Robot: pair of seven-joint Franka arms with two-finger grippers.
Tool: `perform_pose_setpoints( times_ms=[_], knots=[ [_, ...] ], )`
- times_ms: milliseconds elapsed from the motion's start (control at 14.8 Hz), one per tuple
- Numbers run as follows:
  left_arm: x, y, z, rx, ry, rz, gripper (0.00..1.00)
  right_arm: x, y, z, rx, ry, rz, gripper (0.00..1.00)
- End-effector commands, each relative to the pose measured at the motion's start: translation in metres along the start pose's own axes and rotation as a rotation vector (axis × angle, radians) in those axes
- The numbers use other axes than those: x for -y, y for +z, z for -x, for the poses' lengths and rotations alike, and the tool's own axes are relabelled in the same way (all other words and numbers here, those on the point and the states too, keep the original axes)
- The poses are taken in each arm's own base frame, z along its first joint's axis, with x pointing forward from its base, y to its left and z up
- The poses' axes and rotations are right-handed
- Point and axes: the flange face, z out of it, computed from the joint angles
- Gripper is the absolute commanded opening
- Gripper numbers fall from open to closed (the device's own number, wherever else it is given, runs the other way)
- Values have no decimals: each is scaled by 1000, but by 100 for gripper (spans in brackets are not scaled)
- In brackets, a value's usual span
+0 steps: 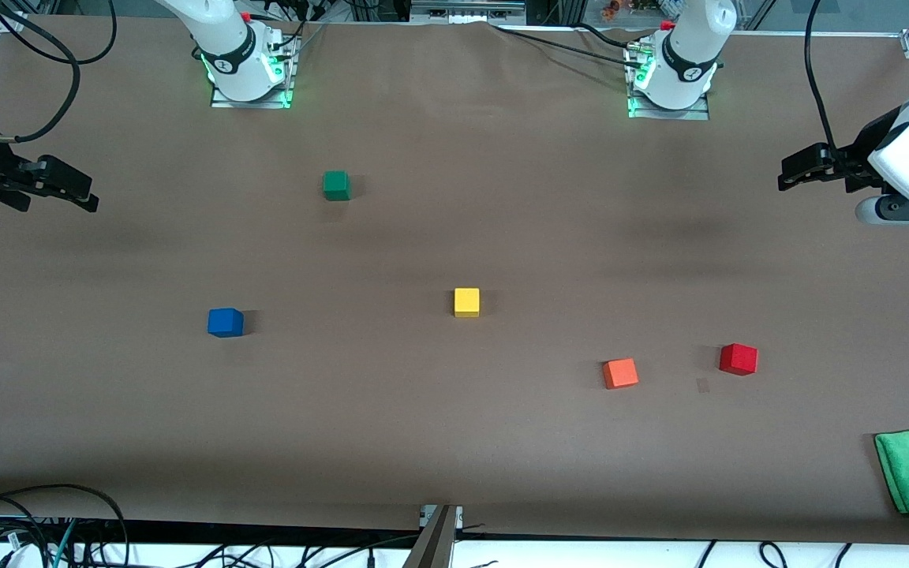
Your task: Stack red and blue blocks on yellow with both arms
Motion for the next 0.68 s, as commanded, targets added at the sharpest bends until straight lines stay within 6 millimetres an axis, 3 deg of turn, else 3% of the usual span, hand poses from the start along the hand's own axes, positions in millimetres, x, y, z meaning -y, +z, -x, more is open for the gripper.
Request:
perform_pose_setpoints(
  times_ms=[0, 610],
  knots=[
    [-1, -4, 0, 4, 19, 2, 100, 2, -6, -1, -9, -18, -6, 100],
    [0, 1, -2, 14, 22, 2, 100, 1, -6, 0, -4, -18, -6, 100]
  ],
)
